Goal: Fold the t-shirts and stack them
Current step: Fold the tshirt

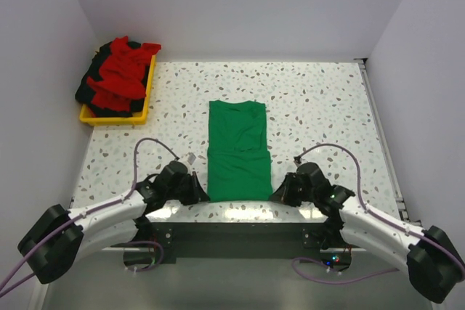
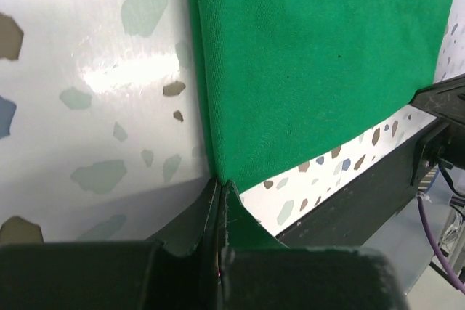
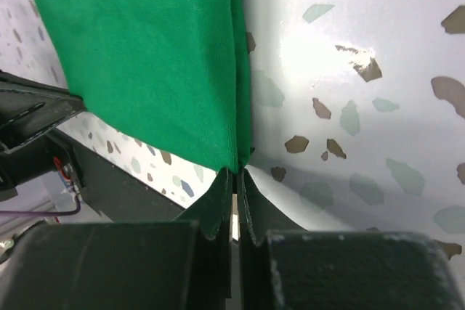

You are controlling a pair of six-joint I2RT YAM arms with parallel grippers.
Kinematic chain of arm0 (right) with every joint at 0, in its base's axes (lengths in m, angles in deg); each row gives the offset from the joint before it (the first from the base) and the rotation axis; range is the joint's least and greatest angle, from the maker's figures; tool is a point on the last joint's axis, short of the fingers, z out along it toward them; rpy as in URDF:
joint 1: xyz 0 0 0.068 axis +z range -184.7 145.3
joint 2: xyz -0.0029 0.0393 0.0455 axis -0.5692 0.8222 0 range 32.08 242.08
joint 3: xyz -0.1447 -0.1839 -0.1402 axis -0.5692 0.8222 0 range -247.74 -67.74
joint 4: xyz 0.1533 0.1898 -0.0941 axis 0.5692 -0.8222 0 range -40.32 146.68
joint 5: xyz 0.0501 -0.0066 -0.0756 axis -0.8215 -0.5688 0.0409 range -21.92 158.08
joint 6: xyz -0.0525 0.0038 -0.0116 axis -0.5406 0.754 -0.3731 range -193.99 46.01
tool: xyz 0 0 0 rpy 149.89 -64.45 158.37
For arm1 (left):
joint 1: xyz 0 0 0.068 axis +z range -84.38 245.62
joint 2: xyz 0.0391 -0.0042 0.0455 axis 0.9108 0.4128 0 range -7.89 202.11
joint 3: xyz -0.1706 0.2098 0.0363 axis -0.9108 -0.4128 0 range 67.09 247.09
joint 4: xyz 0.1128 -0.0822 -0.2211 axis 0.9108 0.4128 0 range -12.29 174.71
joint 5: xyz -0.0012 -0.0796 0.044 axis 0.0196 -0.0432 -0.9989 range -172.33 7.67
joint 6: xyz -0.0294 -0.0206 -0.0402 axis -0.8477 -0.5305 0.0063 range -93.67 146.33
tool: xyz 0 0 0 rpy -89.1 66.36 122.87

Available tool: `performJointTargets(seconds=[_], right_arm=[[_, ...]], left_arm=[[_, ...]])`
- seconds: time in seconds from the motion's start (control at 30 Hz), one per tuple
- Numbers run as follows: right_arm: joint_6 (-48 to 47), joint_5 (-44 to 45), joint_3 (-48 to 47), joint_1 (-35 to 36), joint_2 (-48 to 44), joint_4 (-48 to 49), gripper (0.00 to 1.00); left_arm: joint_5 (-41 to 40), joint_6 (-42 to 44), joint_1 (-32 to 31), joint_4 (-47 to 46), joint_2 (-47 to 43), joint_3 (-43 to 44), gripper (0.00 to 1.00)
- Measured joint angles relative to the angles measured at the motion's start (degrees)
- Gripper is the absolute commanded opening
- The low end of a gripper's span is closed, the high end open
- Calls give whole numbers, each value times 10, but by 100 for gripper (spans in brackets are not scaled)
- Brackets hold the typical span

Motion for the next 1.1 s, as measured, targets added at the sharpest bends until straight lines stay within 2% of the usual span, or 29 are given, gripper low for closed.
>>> performJointTargets(seconds=[0.3, 0.53, 0.87, 1.0, 1.1], right_arm=[[-3, -18, 7, 3, -177, -100, 0], [-20, -19, -29, 3, -186, -167, 0], [-75, 34, -205, 2, -51, -196, 0], [-108, 59, -293, -7, 37, -196, 0], [-137, 51, -364, -47, 112, -189, 0]], left_arm=[[5, -4, -9, 92, -137, -23, 0], [7, -7, -10, 145, -175, 5, 0], [-33, 17, -3, 179, -61, 186, 0], [-22, 42, 40, 177, 9, 258, 0], [-3, 59, 89, 166, 64, 296, 0]])
